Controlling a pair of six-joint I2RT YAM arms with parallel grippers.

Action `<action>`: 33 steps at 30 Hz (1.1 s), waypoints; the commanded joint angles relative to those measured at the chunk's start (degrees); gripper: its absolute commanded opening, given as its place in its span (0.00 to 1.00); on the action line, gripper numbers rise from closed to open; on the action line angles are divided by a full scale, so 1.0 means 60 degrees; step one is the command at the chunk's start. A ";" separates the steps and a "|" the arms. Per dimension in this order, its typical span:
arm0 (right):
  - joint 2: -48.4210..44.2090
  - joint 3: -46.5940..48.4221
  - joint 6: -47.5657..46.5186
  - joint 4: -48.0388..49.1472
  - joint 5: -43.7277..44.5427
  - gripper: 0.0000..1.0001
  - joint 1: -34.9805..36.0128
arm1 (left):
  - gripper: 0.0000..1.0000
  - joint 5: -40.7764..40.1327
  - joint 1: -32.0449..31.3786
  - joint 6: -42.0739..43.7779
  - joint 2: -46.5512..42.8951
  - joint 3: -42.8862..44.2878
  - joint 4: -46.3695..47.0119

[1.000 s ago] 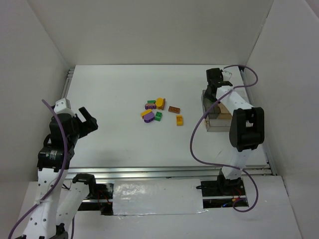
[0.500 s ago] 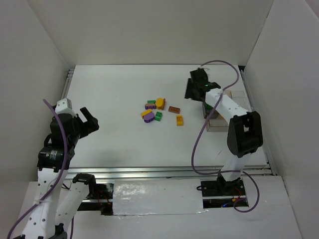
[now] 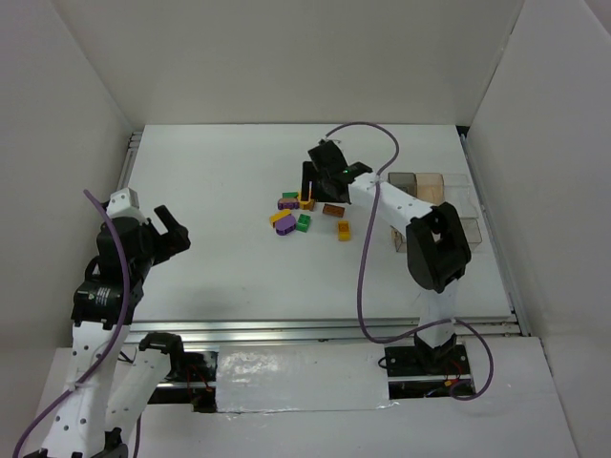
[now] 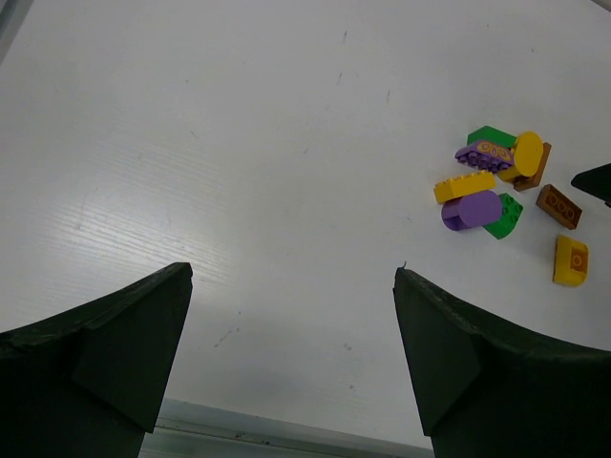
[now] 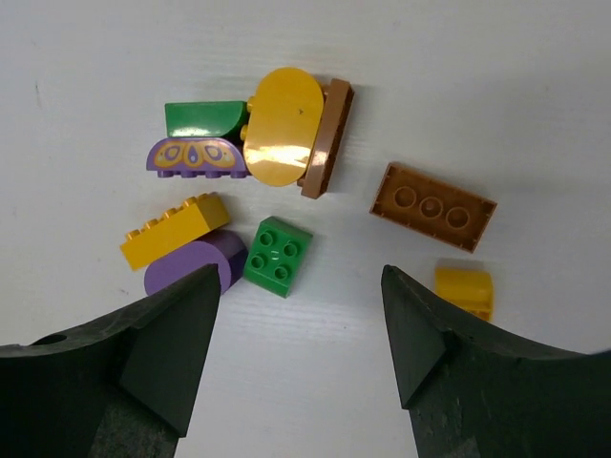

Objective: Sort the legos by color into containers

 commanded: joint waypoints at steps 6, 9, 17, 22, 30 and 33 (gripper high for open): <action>0.1368 0.1661 0.2059 -0.1335 0.1504 0.74 0.0912 | 0.99 -0.0063 -0.0038 0.0089 -0.0046 0.0149 0.0348; 0.1633 0.1663 0.2514 -0.1528 0.1856 0.73 0.0985 | 1.00 -0.0136 -0.0038 0.0074 -0.0221 0.0121 0.0362; 0.2101 0.1501 0.2794 -0.1513 0.2032 0.70 0.1015 | 1.00 -0.0019 -0.0024 0.0103 -0.0208 0.0135 0.0392; 0.2746 0.1998 0.2823 -0.1893 0.1886 0.67 0.1000 | 1.00 -0.0019 -0.0038 0.0103 -0.0251 0.0120 0.0377; 0.2894 0.1884 0.3013 -0.2070 0.1798 0.40 0.0957 | 1.00 -0.0019 -0.0053 0.0104 -0.0295 0.0106 0.0377; 0.2499 0.1358 0.3101 -0.1837 0.1871 0.20 0.0942 | 1.00 -0.0004 -0.0068 0.0118 -0.0310 0.0106 0.0377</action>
